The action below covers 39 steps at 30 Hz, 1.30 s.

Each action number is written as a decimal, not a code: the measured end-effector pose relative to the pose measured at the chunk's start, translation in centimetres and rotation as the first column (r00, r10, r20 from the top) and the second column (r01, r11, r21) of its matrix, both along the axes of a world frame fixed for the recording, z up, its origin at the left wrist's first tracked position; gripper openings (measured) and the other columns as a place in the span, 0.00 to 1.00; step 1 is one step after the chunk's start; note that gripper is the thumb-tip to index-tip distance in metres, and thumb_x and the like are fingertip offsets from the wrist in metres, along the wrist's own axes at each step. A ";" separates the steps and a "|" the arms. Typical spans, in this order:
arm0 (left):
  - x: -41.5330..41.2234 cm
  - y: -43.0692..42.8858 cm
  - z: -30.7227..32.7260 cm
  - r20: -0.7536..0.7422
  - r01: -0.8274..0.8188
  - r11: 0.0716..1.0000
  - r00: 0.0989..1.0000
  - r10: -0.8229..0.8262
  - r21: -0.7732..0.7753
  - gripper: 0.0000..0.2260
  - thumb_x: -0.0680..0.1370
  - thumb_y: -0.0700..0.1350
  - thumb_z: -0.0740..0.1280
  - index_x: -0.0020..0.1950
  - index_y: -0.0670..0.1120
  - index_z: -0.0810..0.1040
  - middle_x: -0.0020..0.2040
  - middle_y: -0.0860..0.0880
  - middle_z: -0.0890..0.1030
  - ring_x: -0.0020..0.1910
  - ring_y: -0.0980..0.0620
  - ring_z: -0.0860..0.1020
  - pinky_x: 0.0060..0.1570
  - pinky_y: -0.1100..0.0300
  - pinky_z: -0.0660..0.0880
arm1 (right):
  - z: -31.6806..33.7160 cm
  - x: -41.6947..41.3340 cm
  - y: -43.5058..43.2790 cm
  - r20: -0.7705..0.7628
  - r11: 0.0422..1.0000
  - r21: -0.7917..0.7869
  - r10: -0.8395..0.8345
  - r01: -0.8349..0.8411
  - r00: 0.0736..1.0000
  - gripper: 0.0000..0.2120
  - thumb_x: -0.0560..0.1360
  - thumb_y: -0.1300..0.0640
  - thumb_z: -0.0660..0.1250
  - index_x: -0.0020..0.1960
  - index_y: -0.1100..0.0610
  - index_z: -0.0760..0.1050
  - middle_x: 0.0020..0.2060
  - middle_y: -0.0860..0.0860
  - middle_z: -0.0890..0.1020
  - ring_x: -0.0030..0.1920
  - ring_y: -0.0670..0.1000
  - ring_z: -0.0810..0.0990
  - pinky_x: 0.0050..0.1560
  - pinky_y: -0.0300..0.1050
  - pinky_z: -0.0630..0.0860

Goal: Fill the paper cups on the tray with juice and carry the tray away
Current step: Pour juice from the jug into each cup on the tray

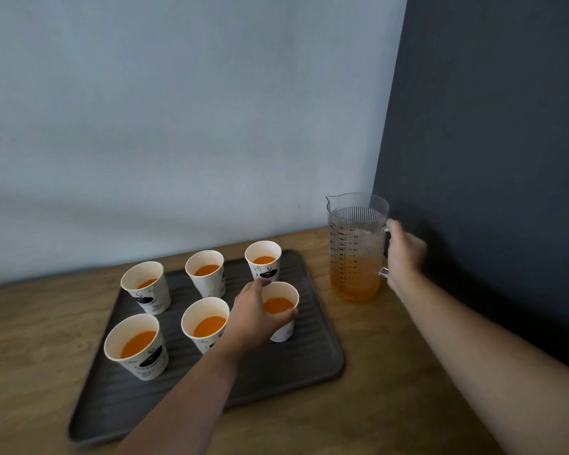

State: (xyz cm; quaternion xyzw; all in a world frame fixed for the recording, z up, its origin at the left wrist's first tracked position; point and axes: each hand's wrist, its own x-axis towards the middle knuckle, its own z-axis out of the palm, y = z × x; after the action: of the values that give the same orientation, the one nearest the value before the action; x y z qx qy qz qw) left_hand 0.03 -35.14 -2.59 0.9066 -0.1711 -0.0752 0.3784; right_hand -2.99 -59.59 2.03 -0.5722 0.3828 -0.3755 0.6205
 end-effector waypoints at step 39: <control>-0.6 4.4 6.2 0.293 -0.063 0.998 0.954 0.069 -0.030 0.30 0.73 0.50 0.71 0.72 0.45 0.65 0.71 0.48 0.68 0.71 0.50 0.66 0.68 0.58 0.63 | 4.2 -1.7 7.0 0.084 0.612 -0.790 0.177 -0.043 0.981 0.08 0.70 0.57 0.69 0.41 0.59 0.71 0.37 0.51 0.75 0.38 0.52 0.74 0.39 0.45 0.71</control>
State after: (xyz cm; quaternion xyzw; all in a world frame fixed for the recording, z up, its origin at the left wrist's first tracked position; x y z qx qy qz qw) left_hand -0.56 -30.74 3.59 0.9091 -0.1956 0.0748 0.3602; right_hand -4.72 -52.55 6.28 -0.7770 0.0958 -0.5087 0.3582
